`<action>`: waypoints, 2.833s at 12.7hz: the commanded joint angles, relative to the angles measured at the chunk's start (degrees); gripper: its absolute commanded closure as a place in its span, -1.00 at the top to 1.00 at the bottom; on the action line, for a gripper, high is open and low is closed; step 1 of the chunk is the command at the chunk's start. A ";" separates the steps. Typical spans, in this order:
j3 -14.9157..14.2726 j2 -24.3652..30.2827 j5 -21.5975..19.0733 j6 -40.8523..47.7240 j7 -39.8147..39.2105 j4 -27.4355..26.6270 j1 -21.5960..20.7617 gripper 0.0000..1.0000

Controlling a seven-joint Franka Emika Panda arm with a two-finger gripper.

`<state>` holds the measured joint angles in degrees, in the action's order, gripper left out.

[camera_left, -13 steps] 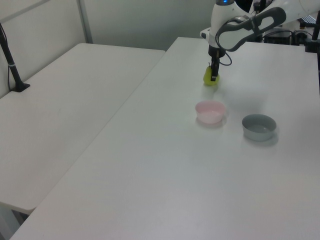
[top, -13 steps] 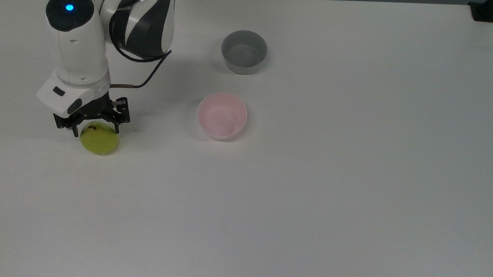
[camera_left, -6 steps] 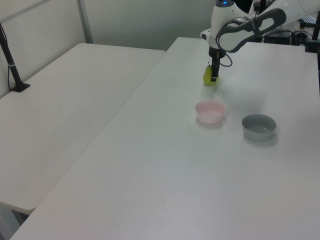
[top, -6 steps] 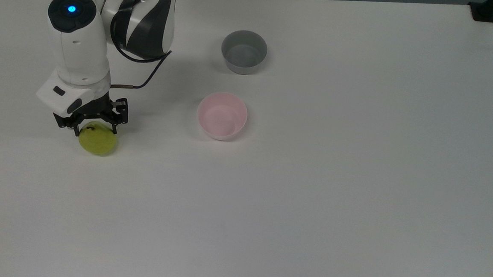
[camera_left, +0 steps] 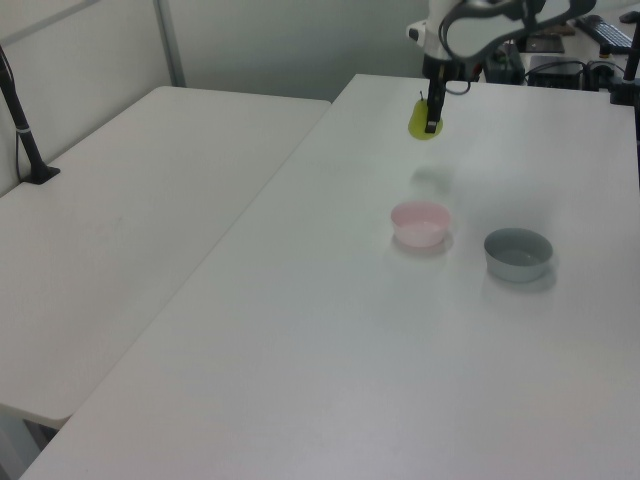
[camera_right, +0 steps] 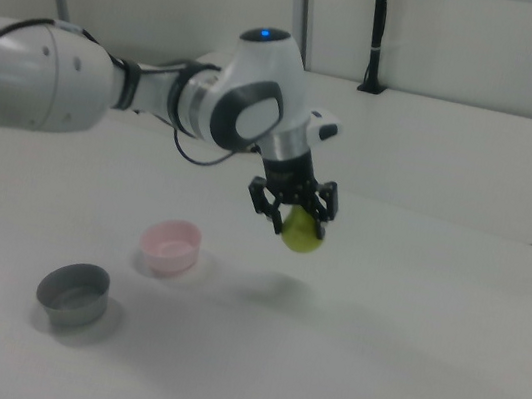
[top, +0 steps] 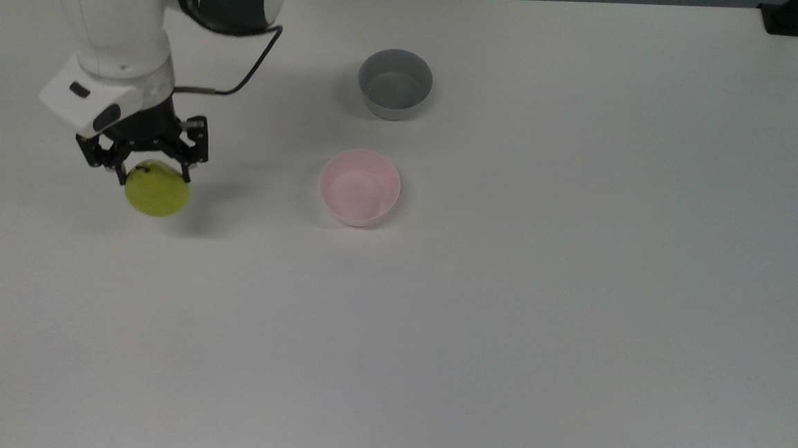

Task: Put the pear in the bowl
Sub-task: 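Carry the held pear over the pink bowl, then lower the pear into the pink bowl and open the gripper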

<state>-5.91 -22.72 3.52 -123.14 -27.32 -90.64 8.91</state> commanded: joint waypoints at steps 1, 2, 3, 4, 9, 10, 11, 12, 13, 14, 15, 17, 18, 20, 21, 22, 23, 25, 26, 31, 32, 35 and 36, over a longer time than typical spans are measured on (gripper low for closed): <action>-0.07 7.23 -3.16 11.57 1.48 0.28 -1.97 -1.00; 0.02 9.51 -3.60 15.00 2.18 0.37 -2.14 -1.00; 1.06 11.36 -3.78 18.08 4.54 0.37 -2.14 -1.00; 1.86 13.21 -3.69 20.11 6.56 0.29 -2.14 -1.00; 1.86 20.77 -4.22 28.13 7.81 -0.94 -6.26 -1.00; 1.69 22.35 -4.39 28.05 8.94 -2.08 -7.75 -1.00; 1.60 23.41 -4.48 27.52 11.91 -3.65 -9.77 -1.00; 1.60 23.77 -4.48 27.17 13.94 -4.45 -11.53 -1.00; 1.60 23.77 -4.57 27.08 14.57 -4.81 -12.50 -1.00; 1.60 23.86 -4.57 25.16 15.45 -7.07 -13.82 -1.00; 1.60 24.04 -4.48 20.97 16.24 -10.06 -14.27 -1.00; 1.77 23.69 -4.48 13.40 17.30 -14.90 -15.14 -1.00; 1.78 22.90 -4.40 11.37 17.30 -16.14 -15.50 -1.00; 1.86 19.57 -4.40 8.02 17.30 -16.50 -15.59 -1.00; 1.86 18.08 -4.48 5.66 17.30 -16.94 -15.68 -1.00; 1.86 16.76 -4.40 4.59 17.39 -17.46 -17.07 -1.00; 1.86 15.44 -4.40 2.32 17.65 -17.90 -17.43 -1.00; 2.04 13.42 -4.31 -2.43 19.14 -19.22 -18.13 -1.00; 2.04 12.10 -3.96 -4.11 20.19 -19.23 -19.18 -1.00; 2.04 8.31 -2.64 -7.64 20.73 -19.31 -19.55 -1.00; 2.04 7.61 -2.12 -7.64 20.73 -19.31 -19.46 -1.00; 2.04 6.72 0.00 -7.73 20.73 -19.40 -19.46 -0.99; 2.04 6.38 0.35 -7.73 20.73 -19.40 -19.46 -0.77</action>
<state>-3.52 -16.34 1.96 -129.21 -7.72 -108.97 -10.04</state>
